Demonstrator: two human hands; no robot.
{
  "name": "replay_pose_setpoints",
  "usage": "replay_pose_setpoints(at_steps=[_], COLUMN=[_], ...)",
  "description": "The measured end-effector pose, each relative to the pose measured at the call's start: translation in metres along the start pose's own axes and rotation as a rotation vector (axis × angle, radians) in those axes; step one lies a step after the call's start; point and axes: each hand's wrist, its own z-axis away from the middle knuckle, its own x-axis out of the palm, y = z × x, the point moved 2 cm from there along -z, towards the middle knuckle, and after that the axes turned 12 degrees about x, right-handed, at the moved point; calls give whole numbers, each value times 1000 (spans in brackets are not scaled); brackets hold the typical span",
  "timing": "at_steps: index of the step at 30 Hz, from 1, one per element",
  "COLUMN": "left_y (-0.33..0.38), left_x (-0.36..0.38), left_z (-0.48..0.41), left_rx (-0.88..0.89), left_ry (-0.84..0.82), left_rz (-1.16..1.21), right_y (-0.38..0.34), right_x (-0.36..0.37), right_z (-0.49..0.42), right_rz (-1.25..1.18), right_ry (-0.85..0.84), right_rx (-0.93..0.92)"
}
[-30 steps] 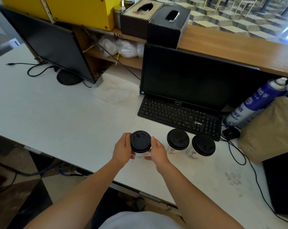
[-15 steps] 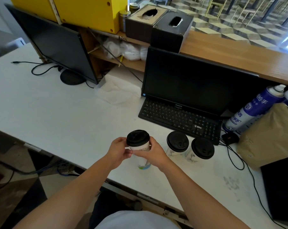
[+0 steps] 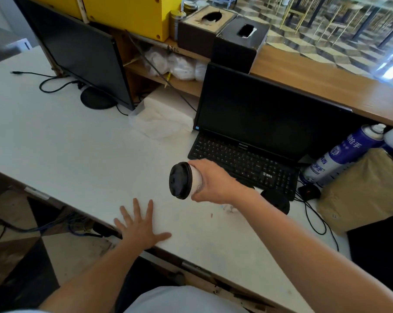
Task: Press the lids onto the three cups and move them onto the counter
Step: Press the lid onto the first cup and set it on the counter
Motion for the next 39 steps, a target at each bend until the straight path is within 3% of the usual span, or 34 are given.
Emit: replay_pose_setpoints(at_steps=[4, 8, 12, 16, 22, 28, 34, 39], left_y=[-2, -3, -5, -6, -7, -6, 1, 7], left_x=[2, 2, 2, 3, 2, -1, -15, -56], left_z=[-1, -2, -4, -6, -5, -8, -14, -23], left_rx=[14, 4, -2, -2, -9, -34, -59, -8], left_ry=[1, -14, -24, -15, -41, -78, -126, -185], left_rz=[0, 3, 27, 40, 35, 13, 9, 70], right_y=[-26, -51, -58, -55, -56, -29, 10, 25], right_x=[-34, -42, -16, 2, -48, -105, -64, -2], right_z=[-6, -12, -14, -19, -11, 14, 20, 7], right_rz=[698, 1209, 1517, 1528, 1181, 223, -542, -929], right_ry=[169, 277, 232, 182, 215, 8, -122, -201], right_rx=[-99, -43, -52, -62, -65, -13, 22, 117])
